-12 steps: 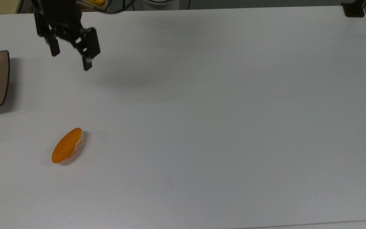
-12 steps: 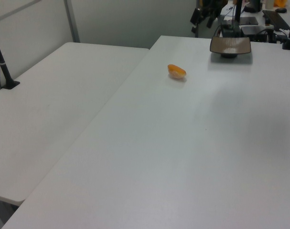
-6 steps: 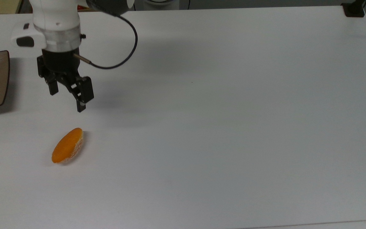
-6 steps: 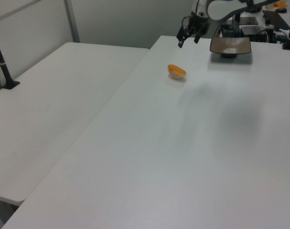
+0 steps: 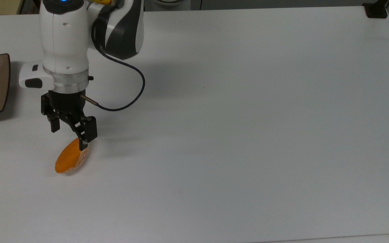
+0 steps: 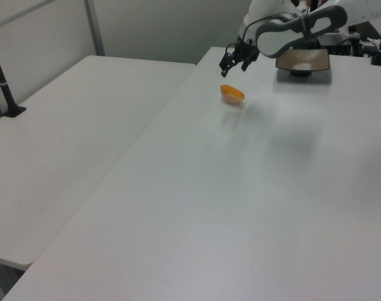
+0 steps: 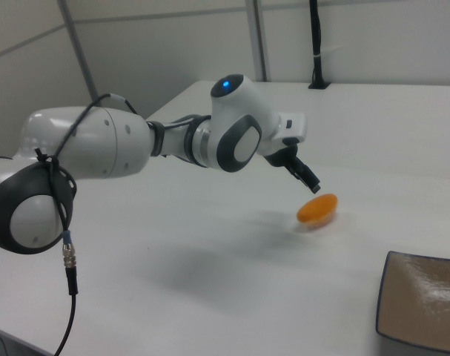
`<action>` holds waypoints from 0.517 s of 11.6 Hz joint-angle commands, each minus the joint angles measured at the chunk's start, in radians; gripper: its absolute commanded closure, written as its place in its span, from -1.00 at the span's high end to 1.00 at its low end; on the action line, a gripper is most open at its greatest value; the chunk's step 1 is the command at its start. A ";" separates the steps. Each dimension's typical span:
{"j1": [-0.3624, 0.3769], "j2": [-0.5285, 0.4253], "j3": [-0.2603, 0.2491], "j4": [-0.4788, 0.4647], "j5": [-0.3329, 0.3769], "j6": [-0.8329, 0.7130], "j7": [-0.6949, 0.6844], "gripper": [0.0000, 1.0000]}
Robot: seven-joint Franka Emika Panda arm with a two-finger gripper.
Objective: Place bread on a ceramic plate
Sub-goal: 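Close the gripper on the orange bread roll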
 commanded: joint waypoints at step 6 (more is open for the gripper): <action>0.012 0.092 -0.031 0.034 -0.026 0.044 0.016 1.00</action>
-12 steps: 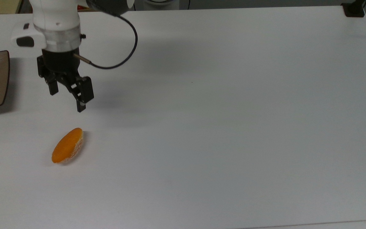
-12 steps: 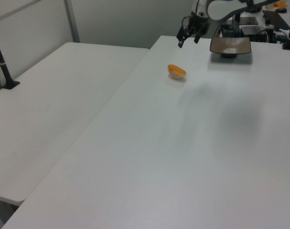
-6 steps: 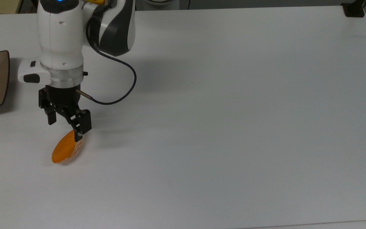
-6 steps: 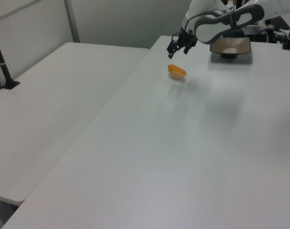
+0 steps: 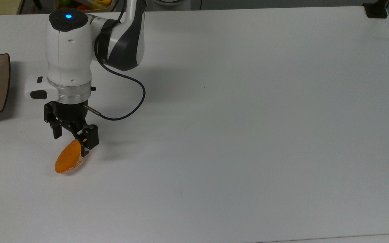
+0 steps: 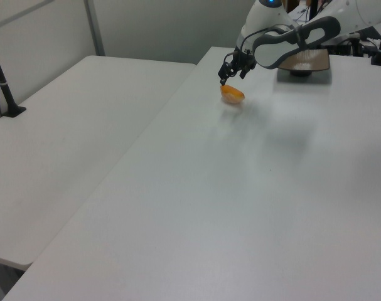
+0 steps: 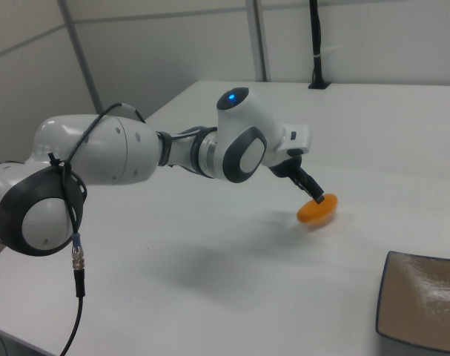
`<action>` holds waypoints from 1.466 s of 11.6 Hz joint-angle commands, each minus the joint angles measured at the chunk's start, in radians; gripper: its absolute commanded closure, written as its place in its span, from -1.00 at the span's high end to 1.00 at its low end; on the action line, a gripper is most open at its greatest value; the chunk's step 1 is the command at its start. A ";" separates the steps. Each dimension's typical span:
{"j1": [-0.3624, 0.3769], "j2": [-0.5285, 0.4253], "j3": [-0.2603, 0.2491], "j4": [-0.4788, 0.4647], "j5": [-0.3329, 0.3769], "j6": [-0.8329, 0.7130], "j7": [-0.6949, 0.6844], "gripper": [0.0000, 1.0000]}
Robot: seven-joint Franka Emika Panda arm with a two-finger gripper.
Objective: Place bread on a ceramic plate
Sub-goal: 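Close the gripper on the orange bread roll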
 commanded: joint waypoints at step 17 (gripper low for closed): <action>0.017 0.094 -0.042 0.015 -0.047 0.118 0.017 -0.08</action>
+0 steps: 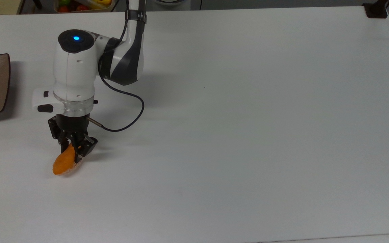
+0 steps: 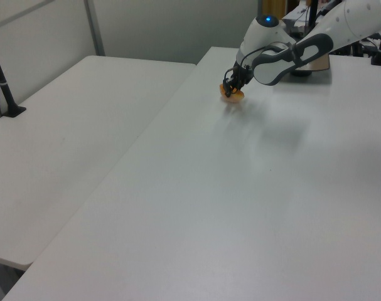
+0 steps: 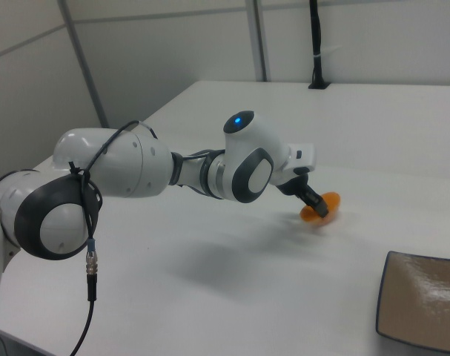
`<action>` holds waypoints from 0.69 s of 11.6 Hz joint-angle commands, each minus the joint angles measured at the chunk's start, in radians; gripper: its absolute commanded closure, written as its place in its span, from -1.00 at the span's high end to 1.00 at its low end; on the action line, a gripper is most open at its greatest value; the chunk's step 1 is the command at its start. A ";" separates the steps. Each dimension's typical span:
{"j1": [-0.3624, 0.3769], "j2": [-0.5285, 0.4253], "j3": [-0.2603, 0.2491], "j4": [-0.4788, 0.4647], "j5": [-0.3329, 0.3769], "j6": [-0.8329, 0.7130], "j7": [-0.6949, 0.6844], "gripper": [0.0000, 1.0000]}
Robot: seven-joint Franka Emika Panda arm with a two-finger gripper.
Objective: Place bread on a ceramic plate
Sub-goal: 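Carry the held roll over to the brown square plate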
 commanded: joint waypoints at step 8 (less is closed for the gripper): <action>-0.054 -0.265 -0.009 -0.136 -0.012 -0.040 -0.067 -0.08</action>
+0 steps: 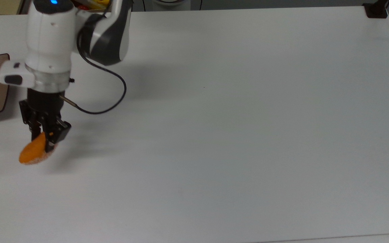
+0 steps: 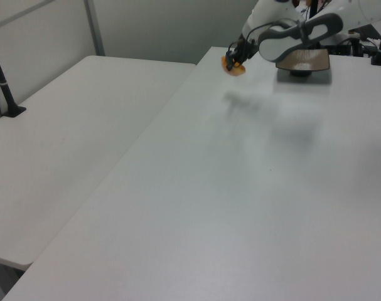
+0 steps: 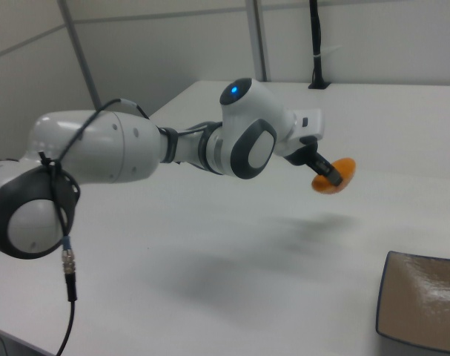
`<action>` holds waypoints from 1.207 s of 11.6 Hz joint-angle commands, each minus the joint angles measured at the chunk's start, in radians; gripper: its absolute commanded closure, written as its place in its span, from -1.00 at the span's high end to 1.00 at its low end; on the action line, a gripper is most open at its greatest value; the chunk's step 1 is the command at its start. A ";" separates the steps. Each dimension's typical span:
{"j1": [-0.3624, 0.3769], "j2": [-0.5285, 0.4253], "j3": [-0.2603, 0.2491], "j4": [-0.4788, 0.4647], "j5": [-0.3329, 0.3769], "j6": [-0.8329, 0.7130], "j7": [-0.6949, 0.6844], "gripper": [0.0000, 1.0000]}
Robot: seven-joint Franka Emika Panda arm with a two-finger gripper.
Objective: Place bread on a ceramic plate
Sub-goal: 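Carry the held roll over to the brown square plate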
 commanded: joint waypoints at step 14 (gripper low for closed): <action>-0.241 -0.107 -0.052 -0.115 -0.011 -0.188 -0.380 0.88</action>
